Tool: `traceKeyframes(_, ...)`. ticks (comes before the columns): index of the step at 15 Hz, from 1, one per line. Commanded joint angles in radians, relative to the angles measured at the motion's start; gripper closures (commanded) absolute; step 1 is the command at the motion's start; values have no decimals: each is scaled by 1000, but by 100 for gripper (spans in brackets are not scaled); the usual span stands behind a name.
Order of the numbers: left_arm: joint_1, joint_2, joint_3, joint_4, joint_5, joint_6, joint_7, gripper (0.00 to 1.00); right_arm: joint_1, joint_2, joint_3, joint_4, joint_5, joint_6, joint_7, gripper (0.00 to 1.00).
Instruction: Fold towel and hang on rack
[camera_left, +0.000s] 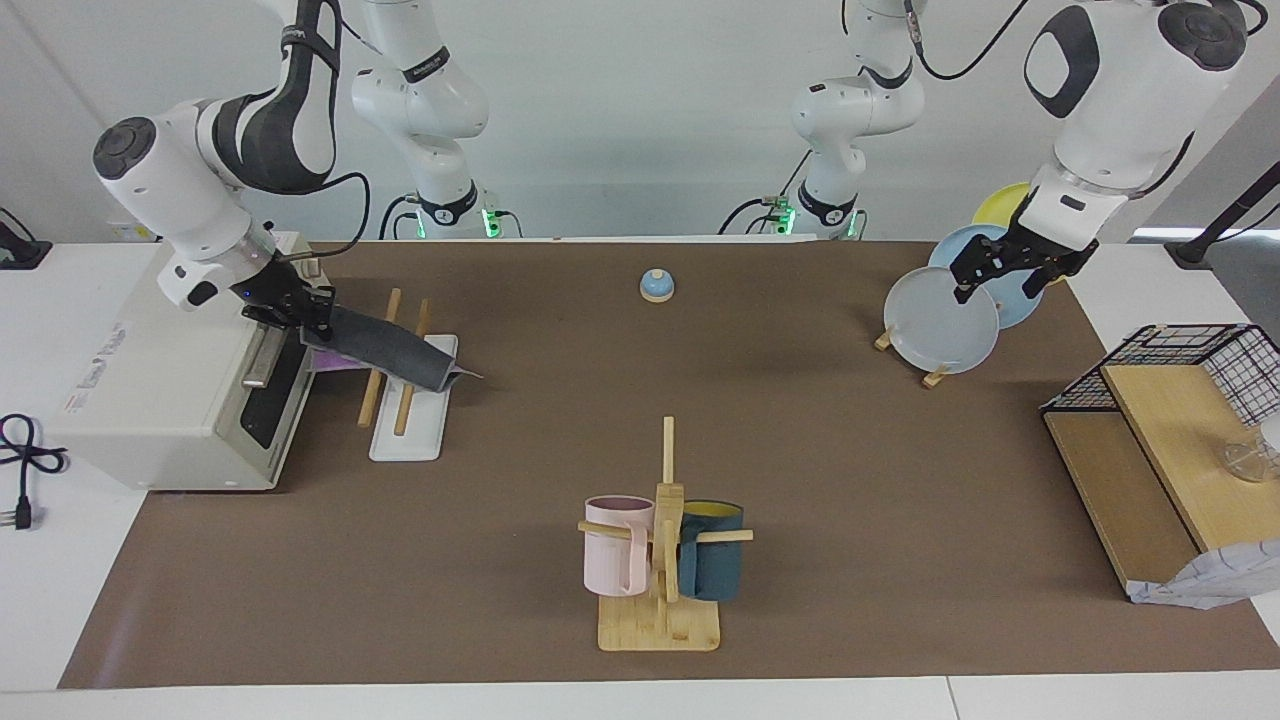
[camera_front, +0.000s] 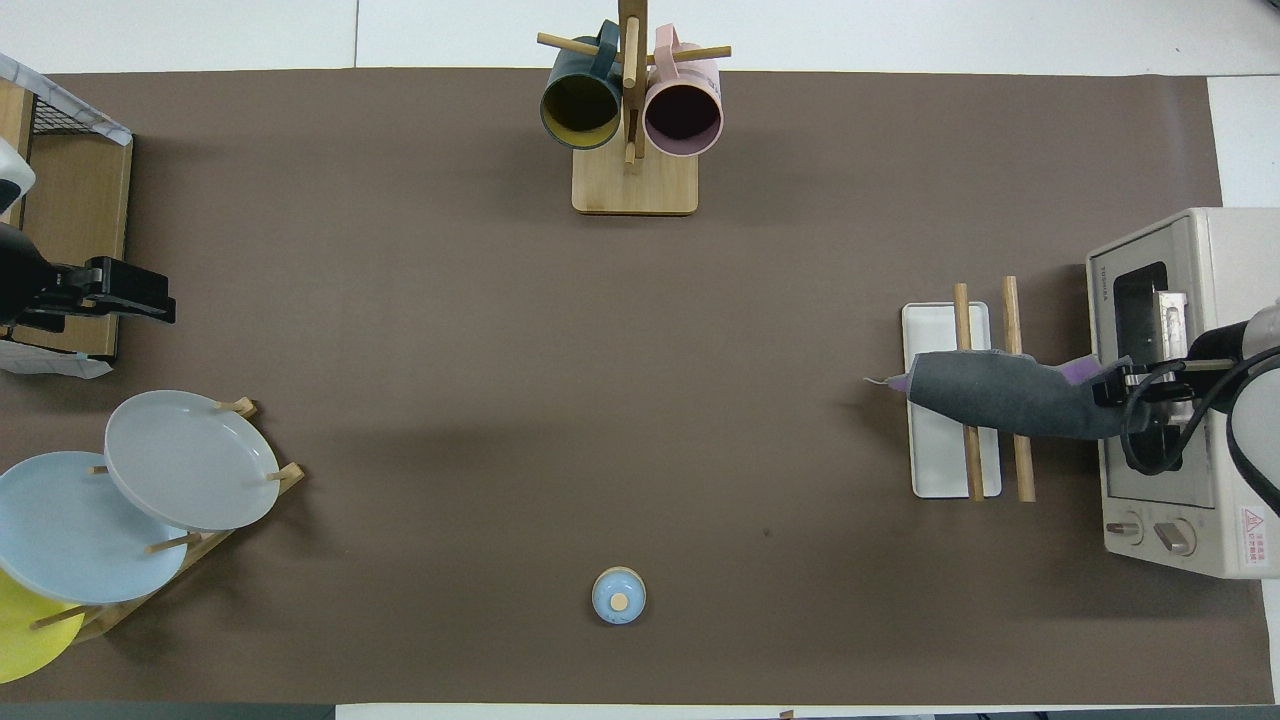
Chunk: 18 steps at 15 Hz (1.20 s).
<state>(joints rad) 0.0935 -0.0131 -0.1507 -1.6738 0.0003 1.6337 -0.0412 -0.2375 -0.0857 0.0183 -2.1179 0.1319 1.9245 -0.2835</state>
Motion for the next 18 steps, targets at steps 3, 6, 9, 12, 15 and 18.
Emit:
traceKeyframes(3,-23,13,16,20,15,-14,43,0,32,-5,9,27,-67,-7,-46,0)
traceKeyframes(6,-32,10,13,12,15,-15,47,0,40,11,20,102,-87,-50,-46,0)
traceKeyframes(9,-31,9,13,11,13,-14,55,0,95,50,25,227,-113,-149,-20,0)
traceKeyframes(12,-31,5,13,9,13,-14,53,0,150,69,25,396,-155,-290,53,0)
traceKeyframes(15,-29,5,14,8,13,-8,52,0,182,122,26,548,-175,-425,119,0)
traceKeyframes(18,-23,4,16,8,13,-14,47,0,184,124,32,564,-169,-458,179,0)
